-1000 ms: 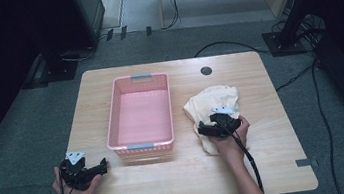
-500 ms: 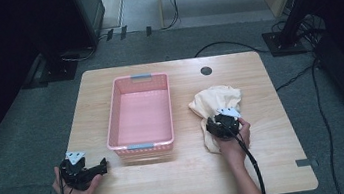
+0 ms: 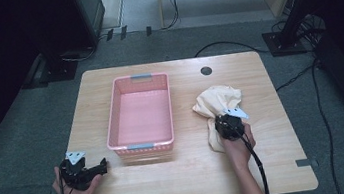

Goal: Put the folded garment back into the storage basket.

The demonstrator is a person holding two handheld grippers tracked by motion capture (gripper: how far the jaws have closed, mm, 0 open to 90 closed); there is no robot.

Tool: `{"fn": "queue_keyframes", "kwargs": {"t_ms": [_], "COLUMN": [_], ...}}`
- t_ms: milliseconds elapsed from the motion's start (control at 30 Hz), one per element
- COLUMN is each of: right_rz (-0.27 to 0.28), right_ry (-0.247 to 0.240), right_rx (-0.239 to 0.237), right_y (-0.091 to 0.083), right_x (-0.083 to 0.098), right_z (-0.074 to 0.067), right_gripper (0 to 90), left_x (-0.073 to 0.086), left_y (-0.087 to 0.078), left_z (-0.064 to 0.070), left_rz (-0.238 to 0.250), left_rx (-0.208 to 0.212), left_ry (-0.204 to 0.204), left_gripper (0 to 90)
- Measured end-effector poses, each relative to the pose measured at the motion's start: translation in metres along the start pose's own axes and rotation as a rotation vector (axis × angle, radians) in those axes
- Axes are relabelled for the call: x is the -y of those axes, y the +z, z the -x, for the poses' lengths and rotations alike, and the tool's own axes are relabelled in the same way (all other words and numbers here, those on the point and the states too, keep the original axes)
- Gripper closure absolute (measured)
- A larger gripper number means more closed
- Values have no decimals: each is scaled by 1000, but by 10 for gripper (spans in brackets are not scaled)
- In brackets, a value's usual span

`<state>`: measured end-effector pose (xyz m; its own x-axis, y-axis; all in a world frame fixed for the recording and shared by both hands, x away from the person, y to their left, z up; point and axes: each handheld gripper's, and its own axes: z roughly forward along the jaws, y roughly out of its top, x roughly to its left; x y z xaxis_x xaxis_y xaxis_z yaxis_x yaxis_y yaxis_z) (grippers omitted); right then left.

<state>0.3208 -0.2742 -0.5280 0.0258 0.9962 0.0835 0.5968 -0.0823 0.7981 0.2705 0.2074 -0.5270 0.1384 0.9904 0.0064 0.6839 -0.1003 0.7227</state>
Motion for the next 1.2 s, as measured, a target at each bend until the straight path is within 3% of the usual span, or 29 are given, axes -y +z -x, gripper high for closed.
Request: {"fn": "queue_keyframes", "kwargs": {"t_ms": [167,400,500,600,700,800,933,1200], "right_rz": [-1,-6,-4,-1,-14,-20,0,9], "right_ry": [-5,-68,-41,-52,-19,-18,19,-25], "right_rx": [10,0,12,51,59,58,54,49], "right_y": [0,0,0,1,1,0,-5,-16], "right_x": [0,0,0,0,-3,-5,-13,-29], "right_z": [-1,0,-1,-8,-9,-10,-15,-32], "right_gripper": [658,643,654,664,667,669,673,674], "left_x": [0,0,0,0,0,0,0,0], "left_y": [0,0,0,0,0,0,0,0], "left_z": [0,0,0,0,0,0,0,0], "left_rz": [0,0,0,-1,-1,0,0,0], "left_rx": [1,2,2,2,2,2,2,2], "left_ry": [0,3,3,3,3,3,3,3], "left_gripper": [0,0,0,0,0,0,0,0]}}
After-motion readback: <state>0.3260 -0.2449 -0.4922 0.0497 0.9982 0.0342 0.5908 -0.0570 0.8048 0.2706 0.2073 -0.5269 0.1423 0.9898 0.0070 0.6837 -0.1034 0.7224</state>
